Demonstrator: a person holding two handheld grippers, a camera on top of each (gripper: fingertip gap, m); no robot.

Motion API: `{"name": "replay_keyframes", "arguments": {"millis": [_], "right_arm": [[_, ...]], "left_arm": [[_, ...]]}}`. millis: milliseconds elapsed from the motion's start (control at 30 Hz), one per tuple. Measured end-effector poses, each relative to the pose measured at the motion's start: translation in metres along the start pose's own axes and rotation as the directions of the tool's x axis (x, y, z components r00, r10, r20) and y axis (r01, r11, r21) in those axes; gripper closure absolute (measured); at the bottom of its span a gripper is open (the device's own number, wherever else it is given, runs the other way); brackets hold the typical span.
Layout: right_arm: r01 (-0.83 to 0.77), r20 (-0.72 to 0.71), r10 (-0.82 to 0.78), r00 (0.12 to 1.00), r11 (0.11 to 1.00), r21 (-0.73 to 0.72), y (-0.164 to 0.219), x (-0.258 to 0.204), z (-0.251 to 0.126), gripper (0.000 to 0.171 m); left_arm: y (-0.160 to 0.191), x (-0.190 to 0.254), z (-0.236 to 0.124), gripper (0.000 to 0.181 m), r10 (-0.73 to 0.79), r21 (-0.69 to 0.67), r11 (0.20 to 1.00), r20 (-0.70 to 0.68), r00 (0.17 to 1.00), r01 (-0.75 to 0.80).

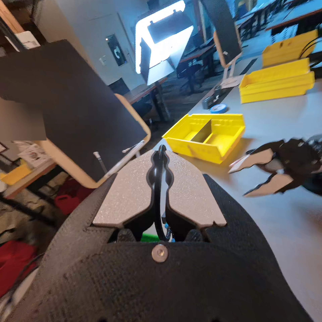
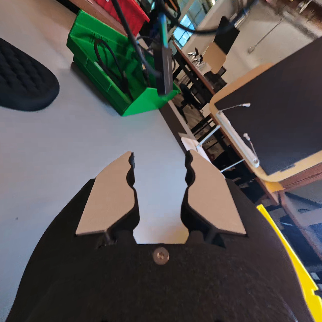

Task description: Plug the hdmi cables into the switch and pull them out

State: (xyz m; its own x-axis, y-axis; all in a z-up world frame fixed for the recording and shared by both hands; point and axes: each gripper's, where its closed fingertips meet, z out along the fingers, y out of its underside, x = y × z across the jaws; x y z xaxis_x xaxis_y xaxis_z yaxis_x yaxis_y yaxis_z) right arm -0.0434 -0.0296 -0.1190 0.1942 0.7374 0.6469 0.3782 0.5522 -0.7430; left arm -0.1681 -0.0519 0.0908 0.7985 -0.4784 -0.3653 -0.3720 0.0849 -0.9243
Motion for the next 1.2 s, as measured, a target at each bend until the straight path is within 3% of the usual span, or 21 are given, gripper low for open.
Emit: {"name": "replay_keyframes", "arguments": {"millis": [133,200,233,300,367,433,500,533,600,700,767,833,867,967,1067,1133,1200], "right_arm": [[0.043,-0.073,-0.043,0.996,0.999,-0.004,-0.005,-0.004,0.025,0.112],[0.08,-0.109,-0.079,0.991,0.997,0.002,-0.002,-0.002,0.024,0.157],[0.095,-0.086,-0.095,0.992,0.995,0.004,0.001,-0.005,0.022,0.157],[-0.03,-0.008,0.03,1.0,0.999,0.024,0.004,-0.01,0.017,0.157],[-0.239,0.16,0.219,0.963,0.964,0.12,-0.008,-0.016,0.006,0.157],[-0.457,0.297,0.384,0.874,0.858,0.236,-0.028,-0.006,-0.013,0.157],[-0.636,0.438,0.483,0.759,0.694,0.337,-0.049,0.013,-0.035,0.157],[-0.697,0.491,0.505,0.71,0.602,0.389,-0.06,0.024,-0.046,0.157],[-0.758,0.548,0.523,0.653,0.452,0.471,-0.075,0.045,-0.062,0.157],[-0.795,0.601,0.524,0.604,0.344,0.5,-0.088,0.051,-0.064,0.157],[-0.794,0.589,0.534,0.607,0.366,0.486,-0.089,0.041,-0.053,0.157],[-0.759,0.542,0.532,0.651,0.466,0.454,-0.081,0.026,-0.037,0.157],[-0.748,0.53,0.529,0.662,0.5,0.436,-0.077,0.021,-0.032,0.156],[-0.778,0.541,0.571,0.618,0.544,0.315,-0.058,0.019,-0.021,0.149],[-0.754,0.452,0.618,0.643,0.613,0.235,-0.019,0.041,-0.021,0.13],[-0.711,0.31,0.642,0.701,0.663,0.235,0.013,0.074,-0.03,0.126],[-0.62,0.125,0.611,0.782,0.743,0.252,0.034,0.106,-0.046,0.127]], "left_arm": [[0.003,0.059,0.04,0.175,-0.089,0.02,0.995,-0.138,0.986,0.093],[0.009,0.085,0.057,0.175,-0.138,0.013,0.989,-0.217,0.966,0.144],[0.012,0.094,0.063,0.175,-0.161,0.012,0.985,-0.249,0.955,0.169],[0.009,0.103,0.068,0.175,-0.19,0.056,0.974,-0.313,0.93,0.218],[0.0,0.1,0.062,0.151,-0.205,0.14,0.951,-0.38,0.902,0.275],[-0.012,0.079,0.044,0.136,-0.256,0.28,0.874,-0.43,0.866,0.397],[-0.011,0.05,0.024,0.138,-0.342,0.394,0.738,-0.482,0.807,0.548],[0.0,0.047,0.021,0.139,-0.362,0.394,0.707,-0.512,0.779,0.588],[0.037,0.072,0.032,0.139,-0.38,0.275,0.744,-0.575,0.724,0.609],[0.08,0.141,0.058,0.134,-0.363,0.111,0.827,-0.642,0.675,0.551],[0.081,0.173,0.067,0.135,-0.33,0.112,0.831,-0.689,0.646,0.544],[0.073,0.19,0.07,0.147,-0.33,0.095,0.818,-0.731,0.598,0.568],[0.076,0.185,0.078,0.163,-0.343,0.108,0.828,-0.678,0.65,0.55],[0.094,0.176,0.079,0.167,-0.297,0.103,0.891,-0.605,0.739,0.443],[0.112,0.148,0.072,0.167,-0.202,0.133,0.948,-0.454,0.868,0.29],[0.131,0.123,0.07,0.167,-0.026,0.097,0.994,-0.26,0.965,0.053],[0.144,0.106,0.068,0.167,0.132,0.039,0.991,-0.133,0.982,-0.128]]}}
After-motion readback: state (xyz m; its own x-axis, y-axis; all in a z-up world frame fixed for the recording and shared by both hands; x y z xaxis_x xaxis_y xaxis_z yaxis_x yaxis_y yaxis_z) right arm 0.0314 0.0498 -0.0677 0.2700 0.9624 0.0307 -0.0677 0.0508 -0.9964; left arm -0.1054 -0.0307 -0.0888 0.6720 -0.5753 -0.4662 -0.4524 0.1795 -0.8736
